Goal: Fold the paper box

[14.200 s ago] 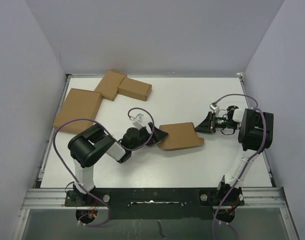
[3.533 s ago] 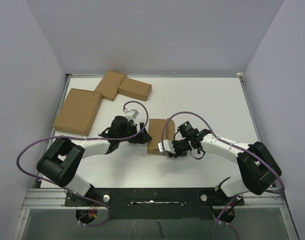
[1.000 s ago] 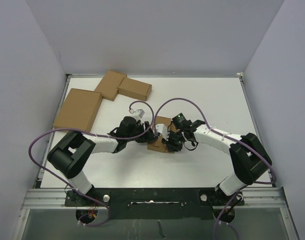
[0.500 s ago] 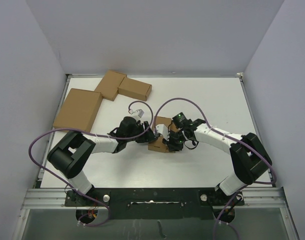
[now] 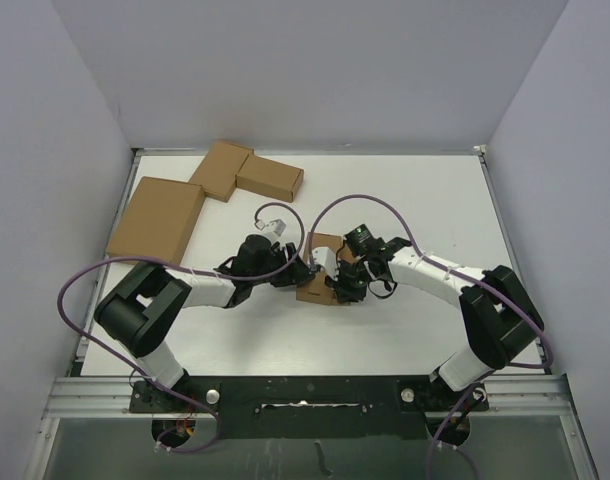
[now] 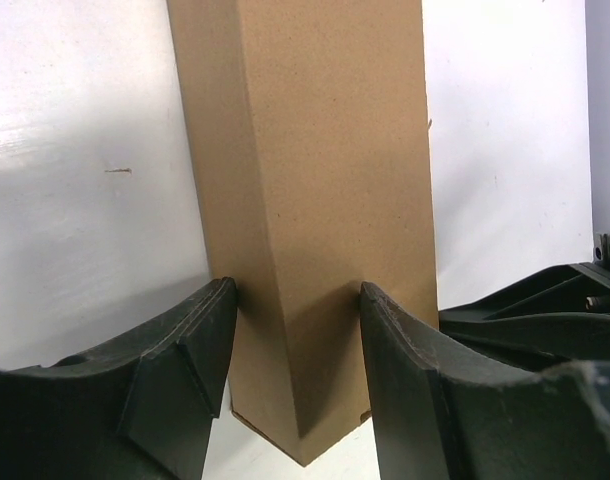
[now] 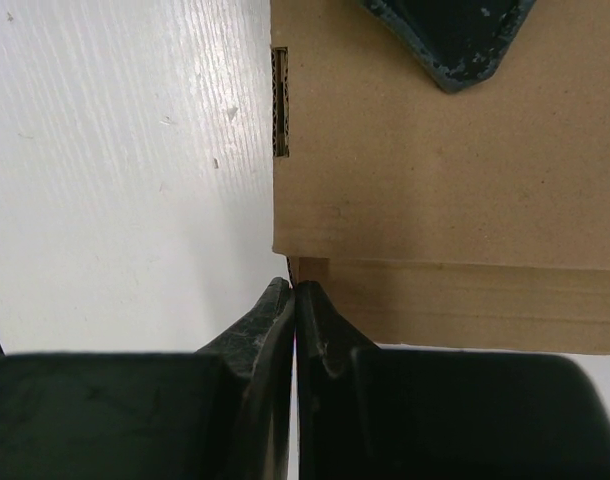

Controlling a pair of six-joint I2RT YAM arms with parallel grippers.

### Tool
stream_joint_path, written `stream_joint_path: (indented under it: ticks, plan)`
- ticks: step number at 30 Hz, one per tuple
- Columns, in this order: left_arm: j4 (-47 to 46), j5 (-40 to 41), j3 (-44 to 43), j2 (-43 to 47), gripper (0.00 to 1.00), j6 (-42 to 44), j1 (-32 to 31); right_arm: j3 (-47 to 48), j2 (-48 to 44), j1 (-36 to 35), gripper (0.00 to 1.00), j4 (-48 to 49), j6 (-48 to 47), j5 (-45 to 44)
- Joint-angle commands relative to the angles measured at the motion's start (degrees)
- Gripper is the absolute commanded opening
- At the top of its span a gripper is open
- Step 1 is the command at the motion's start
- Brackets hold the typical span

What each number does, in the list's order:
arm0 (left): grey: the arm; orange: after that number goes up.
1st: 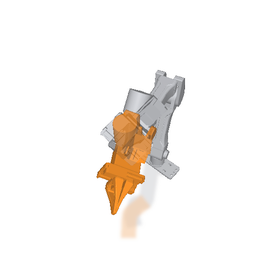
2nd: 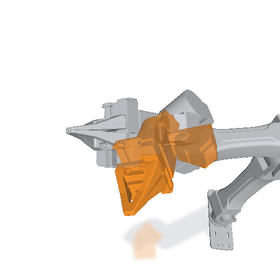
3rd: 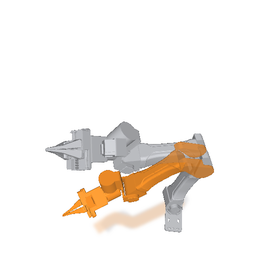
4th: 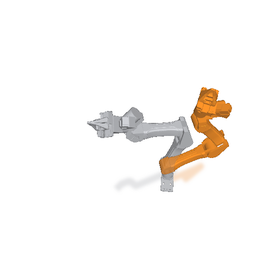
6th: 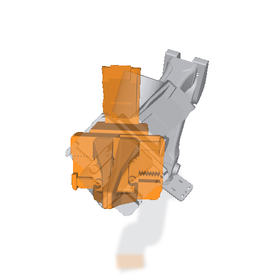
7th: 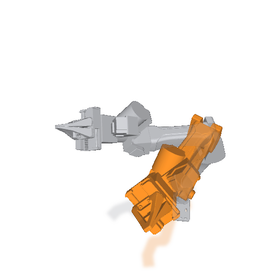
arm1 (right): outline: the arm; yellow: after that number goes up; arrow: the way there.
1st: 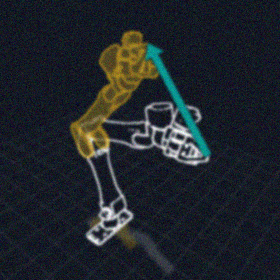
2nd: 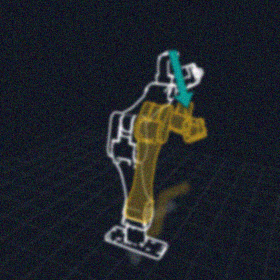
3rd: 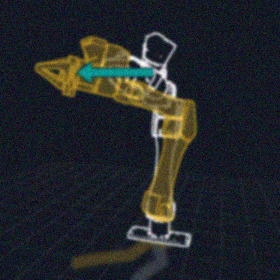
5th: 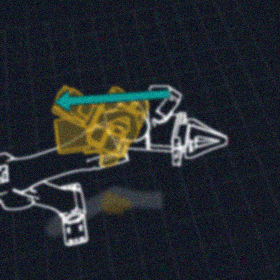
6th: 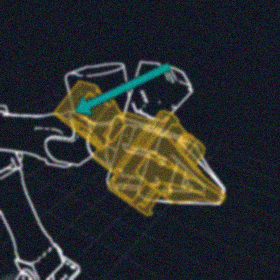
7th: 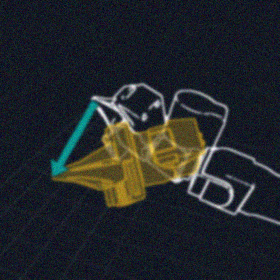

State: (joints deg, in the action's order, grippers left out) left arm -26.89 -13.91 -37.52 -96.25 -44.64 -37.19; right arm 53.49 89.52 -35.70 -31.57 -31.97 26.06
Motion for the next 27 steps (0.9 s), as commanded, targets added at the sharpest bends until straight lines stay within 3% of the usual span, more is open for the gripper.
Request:
stream_joint_path:
  ticks: [1,13,18,27]
  plan:
    - [1.3,-1.5,1.7,-0.6,0.47,-1.7,-2.7,4.2,-1.2,-1.3,0.0,6.0,1.7,1.5]
    - [1.3,2.7,2.5,0.4,0.46,-2.9,-4.1,6.7,0.4,-4.9,0.01,3.1,0.9,-0.1]
    - [1.4,2.5,2.8,1.3,0.47,-1.9,-3.6,7.1,-0.5,-3.1,0.15,-0.6,-3.0,1.1]
    - [2.4,-0.3,1.6,2.9,0.52,1.4,-1.6,7.8,-5.1,2.9,0.4,-8.5,-10.3,10.9]
